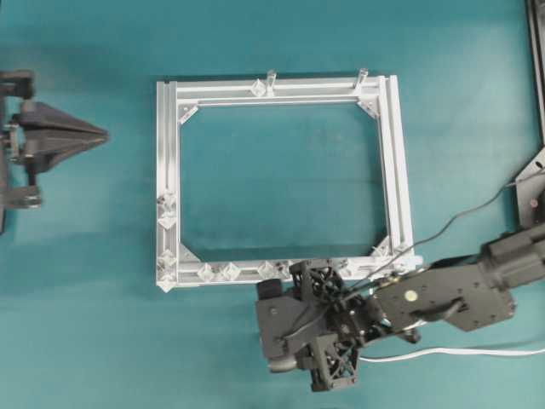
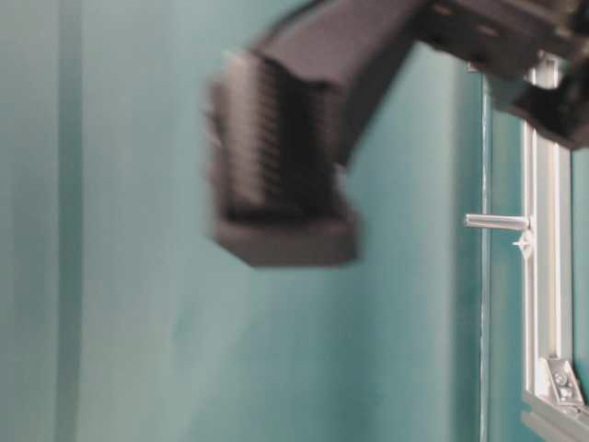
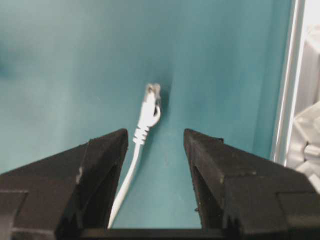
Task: Move the cable alternately left and right between 8 closely spaced pins so it hooks onto each one.
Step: 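Move the left arm aside and lower the right gripper to the cable plug, then close the right gripper on the white cable just behind the plug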
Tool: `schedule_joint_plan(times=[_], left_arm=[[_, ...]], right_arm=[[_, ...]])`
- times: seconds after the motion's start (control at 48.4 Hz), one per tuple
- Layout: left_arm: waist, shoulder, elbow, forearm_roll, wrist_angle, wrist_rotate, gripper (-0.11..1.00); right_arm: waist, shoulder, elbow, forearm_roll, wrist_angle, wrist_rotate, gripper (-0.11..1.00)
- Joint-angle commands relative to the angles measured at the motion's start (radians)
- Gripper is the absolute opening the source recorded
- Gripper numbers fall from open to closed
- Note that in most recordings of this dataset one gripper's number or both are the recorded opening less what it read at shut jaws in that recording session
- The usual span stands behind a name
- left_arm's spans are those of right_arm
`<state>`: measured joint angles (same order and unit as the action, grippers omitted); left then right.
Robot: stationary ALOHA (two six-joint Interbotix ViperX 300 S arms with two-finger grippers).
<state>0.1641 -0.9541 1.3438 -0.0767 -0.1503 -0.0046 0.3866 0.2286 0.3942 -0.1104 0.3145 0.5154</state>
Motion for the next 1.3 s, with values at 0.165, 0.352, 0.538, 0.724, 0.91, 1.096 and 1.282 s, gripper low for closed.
schedule_joint_plan(times=[0.165, 0.352, 0.538, 0.724, 0.91, 1.096, 1.282], left_arm=[[0.003, -0.347, 0.054, 0.005, 0.239, -0.002, 0.00], [0.006, -0.463, 0.066, 0.006, 0.364, -0.002, 0.00], [0.006, -0.422, 0.066, 0.009, 0.351, 0.005, 0.00], [0.006, -0.377, 0.072, 0.008, 0.327, 0.000, 0.00], [0.006, -0.376, 0.072, 0.009, 0.327, 0.000, 0.00], [0.006, -0.377, 0.072, 0.009, 0.327, -0.002, 0.00], [0.006, -0.377, 0.072, 0.009, 0.327, -0.002, 0.00]], right_arm=[[0.006, 0.048, -0.087, -0.003, 0.032, 0.009, 0.54], [0.006, 0.086, -0.112, -0.003, 0.043, 0.075, 0.54], [0.006, 0.107, -0.123, -0.003, 0.044, 0.121, 0.53], [0.006, 0.121, -0.129, -0.003, 0.044, 0.130, 0.53], [0.006, 0.123, -0.130, -0.003, 0.046, 0.130, 0.53], [0.006, 0.123, -0.129, -0.003, 0.067, 0.130, 0.40], [0.012, 0.123, -0.130, -0.003, 0.077, 0.130, 0.14]])
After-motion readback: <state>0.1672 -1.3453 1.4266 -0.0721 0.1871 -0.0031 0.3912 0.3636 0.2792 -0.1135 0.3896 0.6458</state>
